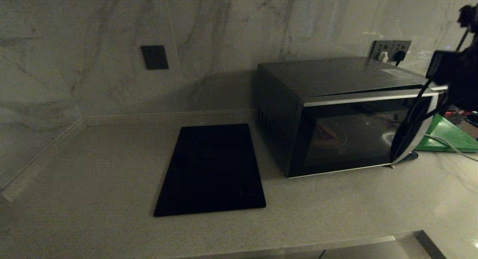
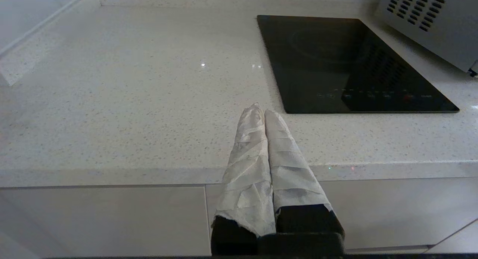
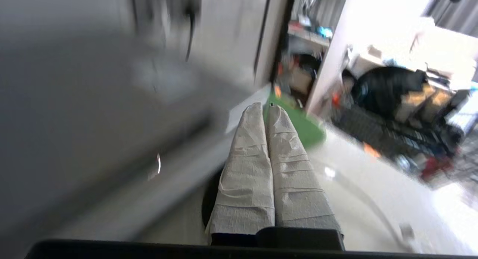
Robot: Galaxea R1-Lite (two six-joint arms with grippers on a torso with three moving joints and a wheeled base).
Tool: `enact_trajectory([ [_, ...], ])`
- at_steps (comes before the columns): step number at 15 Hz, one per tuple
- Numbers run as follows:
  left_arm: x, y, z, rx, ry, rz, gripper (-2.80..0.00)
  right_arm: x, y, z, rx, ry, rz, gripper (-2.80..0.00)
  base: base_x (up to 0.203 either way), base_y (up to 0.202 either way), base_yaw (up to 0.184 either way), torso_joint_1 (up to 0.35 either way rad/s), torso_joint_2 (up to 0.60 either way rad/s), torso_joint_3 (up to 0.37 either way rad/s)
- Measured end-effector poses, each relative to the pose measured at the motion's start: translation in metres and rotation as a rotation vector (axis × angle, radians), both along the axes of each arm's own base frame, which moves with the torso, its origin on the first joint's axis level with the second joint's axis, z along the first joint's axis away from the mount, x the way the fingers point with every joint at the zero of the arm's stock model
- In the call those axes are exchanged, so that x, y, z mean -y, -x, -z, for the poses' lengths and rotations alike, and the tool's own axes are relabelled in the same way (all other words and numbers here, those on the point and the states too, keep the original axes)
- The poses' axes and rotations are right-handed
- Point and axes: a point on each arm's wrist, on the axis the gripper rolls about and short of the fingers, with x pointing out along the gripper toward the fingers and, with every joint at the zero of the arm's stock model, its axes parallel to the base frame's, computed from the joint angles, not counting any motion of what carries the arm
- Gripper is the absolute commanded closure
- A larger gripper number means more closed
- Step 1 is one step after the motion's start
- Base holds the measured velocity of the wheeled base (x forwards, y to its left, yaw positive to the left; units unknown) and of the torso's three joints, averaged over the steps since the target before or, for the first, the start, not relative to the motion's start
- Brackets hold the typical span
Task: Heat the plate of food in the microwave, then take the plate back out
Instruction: Open the microwave oven
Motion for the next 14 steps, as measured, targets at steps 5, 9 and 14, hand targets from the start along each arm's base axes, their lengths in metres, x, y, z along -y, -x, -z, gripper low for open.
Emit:
enact_trajectory([
  [5,0.0,0.0,0.0,0.0,0.0,0.0,0.0,0.037,0.023,-0.08,-0.057,0.013,-0.146,0.0,0.0,0.0,0.0,0.0,0.0,0.0],
  [9,0.0,0.0,0.0,0.0,0.001,-0.001,0.0,0.051,0.002,-0.06,-0.316,-0.168,-0.388,0.0,0.0,0.0,0.0,0.0,0.0,0.0],
  [14,0.0,0.0,0.0,0.0,0.0,0.0,0.0,0.054,-0.03,-0.016,-0.417,-0.524,-0.514,0.0,0.0,0.0,0.0,0.0,0.0,0.0],
])
